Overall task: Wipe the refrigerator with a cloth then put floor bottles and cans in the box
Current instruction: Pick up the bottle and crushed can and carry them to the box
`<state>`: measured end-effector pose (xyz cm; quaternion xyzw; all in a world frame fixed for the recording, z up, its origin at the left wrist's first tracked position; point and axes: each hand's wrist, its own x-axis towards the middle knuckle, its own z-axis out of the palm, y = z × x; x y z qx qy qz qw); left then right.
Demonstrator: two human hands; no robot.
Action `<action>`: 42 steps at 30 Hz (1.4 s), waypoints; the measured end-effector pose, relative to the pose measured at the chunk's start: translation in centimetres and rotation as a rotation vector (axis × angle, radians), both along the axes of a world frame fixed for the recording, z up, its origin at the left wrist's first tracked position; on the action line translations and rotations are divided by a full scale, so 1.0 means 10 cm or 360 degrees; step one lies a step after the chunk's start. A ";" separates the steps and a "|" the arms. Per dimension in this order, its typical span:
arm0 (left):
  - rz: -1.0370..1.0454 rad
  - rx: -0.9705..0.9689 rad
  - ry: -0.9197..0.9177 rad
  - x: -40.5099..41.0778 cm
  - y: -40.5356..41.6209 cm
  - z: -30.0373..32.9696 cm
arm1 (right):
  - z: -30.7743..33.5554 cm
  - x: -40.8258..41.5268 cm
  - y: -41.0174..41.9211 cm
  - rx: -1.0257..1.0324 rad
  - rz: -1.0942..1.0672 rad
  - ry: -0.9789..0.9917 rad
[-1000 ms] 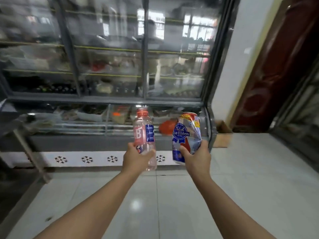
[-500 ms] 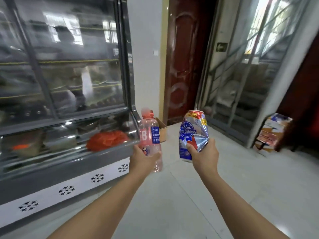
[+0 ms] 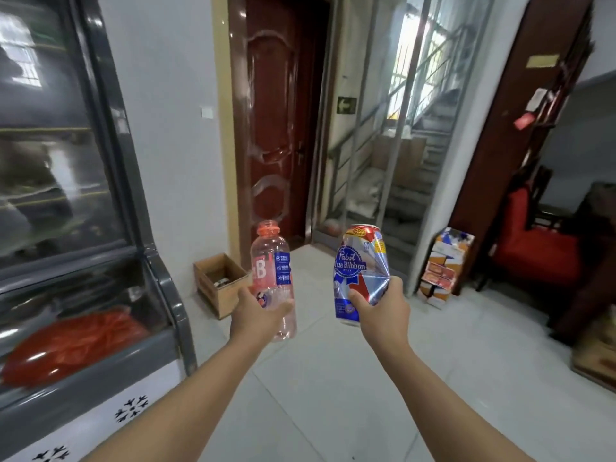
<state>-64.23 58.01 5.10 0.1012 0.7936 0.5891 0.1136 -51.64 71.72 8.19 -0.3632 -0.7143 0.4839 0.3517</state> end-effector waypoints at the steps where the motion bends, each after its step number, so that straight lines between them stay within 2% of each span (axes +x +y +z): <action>1: -0.0014 0.0000 0.0001 -0.09 0.14 0.02 | 0.00 -0.07 0.13 -0.0014 -0.0010 0.0015; 12: 0.0027 -0.0039 0.0107 -0.88 1.87 0.03 | -0.11 -0.90 1.85 -0.0019 -0.0018 0.0073; 20: 0.0217 -0.0013 0.0077 -1.52 3.39 0.04 | -0.05 -1.70 3.55 0.0013 0.0121 0.0005; 27: 0.0288 0.0013 0.0018 -2.10 4.40 -0.01 | -0.03 -2.40 4.60 -0.0003 0.0194 0.0027; 42: 0.0280 0.0018 0.0040 -4.32 6.37 -0.06 | -0.07 -4.63 6.58 0.0046 0.0204 0.0004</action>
